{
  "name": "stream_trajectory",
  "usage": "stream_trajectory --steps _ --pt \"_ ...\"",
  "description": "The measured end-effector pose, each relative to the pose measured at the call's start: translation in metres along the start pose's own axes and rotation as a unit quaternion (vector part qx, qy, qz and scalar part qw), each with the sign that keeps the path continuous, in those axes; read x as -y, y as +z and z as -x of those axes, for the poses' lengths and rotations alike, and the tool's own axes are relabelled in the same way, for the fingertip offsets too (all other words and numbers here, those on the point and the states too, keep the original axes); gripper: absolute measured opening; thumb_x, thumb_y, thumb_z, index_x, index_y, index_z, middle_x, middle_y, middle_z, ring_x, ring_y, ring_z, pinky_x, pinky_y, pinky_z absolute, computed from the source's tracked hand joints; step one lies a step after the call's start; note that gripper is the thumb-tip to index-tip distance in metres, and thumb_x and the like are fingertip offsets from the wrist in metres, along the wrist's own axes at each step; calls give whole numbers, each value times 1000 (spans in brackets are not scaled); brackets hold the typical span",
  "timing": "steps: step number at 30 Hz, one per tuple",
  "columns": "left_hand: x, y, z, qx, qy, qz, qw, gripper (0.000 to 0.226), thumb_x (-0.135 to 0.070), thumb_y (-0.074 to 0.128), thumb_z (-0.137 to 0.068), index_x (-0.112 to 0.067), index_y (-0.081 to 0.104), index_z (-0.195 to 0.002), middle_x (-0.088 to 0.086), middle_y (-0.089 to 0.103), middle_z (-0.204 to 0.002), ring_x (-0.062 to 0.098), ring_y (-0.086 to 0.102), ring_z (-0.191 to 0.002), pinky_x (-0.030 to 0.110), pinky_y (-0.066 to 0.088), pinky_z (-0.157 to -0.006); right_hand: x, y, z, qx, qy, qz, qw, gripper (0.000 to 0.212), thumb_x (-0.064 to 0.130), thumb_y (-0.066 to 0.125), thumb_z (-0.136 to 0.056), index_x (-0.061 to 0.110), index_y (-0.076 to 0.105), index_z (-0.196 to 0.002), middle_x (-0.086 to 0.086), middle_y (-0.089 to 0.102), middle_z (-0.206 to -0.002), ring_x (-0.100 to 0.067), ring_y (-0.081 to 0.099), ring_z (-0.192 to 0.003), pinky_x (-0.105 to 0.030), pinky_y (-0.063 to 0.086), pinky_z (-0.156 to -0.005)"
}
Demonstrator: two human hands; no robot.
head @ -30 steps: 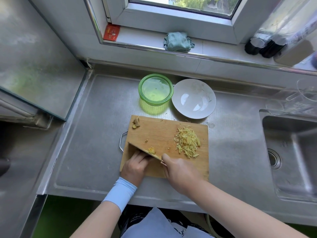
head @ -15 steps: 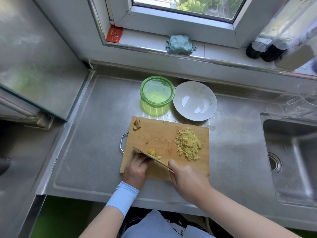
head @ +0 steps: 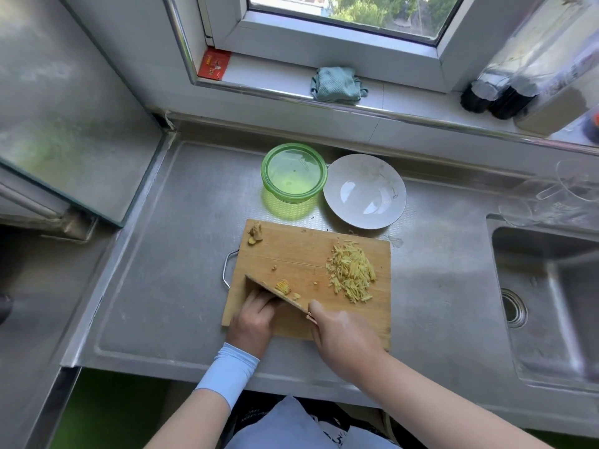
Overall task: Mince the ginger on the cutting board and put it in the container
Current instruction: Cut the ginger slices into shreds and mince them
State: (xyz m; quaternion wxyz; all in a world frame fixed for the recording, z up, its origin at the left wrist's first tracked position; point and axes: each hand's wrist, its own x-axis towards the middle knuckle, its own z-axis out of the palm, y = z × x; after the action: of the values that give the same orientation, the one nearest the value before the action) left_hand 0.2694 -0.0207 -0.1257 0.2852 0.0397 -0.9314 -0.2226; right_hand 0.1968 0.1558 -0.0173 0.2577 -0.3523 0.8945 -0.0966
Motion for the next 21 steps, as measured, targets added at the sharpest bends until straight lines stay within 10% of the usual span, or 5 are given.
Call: stream_trajectory --steps 21 --pt "3 5 3 -14 -13 13 1000 38 13 62 -75 -15 75 -97 2 62 -106 28 61 -88 36 51 -69 5 -3 6 -2 11 0 1000 6 26 34 -104 22 35 -100 -7 51 -66 -34 49 -56 -37 30 -47"
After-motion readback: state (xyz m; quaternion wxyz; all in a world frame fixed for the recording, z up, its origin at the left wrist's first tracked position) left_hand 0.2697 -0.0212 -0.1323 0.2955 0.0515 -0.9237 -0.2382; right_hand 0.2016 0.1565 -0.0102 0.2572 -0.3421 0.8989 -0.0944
